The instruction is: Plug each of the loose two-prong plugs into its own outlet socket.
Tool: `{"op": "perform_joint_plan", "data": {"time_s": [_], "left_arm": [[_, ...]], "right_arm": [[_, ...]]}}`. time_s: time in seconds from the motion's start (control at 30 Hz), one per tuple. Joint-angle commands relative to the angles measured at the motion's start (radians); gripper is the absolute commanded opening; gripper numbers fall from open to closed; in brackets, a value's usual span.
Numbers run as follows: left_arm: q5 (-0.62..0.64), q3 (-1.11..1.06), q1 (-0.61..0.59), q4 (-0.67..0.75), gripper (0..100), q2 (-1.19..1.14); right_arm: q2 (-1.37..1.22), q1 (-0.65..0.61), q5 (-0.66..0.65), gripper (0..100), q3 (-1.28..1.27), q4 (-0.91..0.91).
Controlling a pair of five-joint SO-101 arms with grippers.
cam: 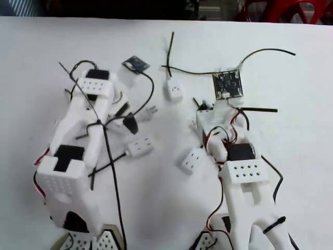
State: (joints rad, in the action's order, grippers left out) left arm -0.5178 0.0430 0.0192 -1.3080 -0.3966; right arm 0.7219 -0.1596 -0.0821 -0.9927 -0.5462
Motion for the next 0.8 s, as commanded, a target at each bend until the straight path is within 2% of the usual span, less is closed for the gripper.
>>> {"op": "perform_joint_plan", "data": {"time_s": [0.0,0.1,0.23,0.47,0.6,0.77], "left_arm": [[-0.003,0.173,0.019,-0.158,34,0.012],[-0.002,0.244,0.03,-0.256,34,0.077],[-0.002,0.233,0.021,-0.308,33,0.266],[0.008,-0.034,-0.051,-0.298,33,0.641],[0.075,-0.252,-0.154,-0.207,33,0.828],[0.086,-0.586,-0.268,-0.044,33,1.03]], "right_arm": [[0.025,0.004,-0.002,1.8,0.043,0.019],[0.025,-0.021,-0.002,1.8,0.043,0.013],[0.025,-0.087,-0.005,1.8,0.034,-0.019],[0.025,-0.236,-0.003,1.8,0.038,-0.102],[0.025,-0.331,-0.002,1.8,0.037,-0.124],[0.024,-0.437,-0.002,1.8,0.04,-0.145]]}}
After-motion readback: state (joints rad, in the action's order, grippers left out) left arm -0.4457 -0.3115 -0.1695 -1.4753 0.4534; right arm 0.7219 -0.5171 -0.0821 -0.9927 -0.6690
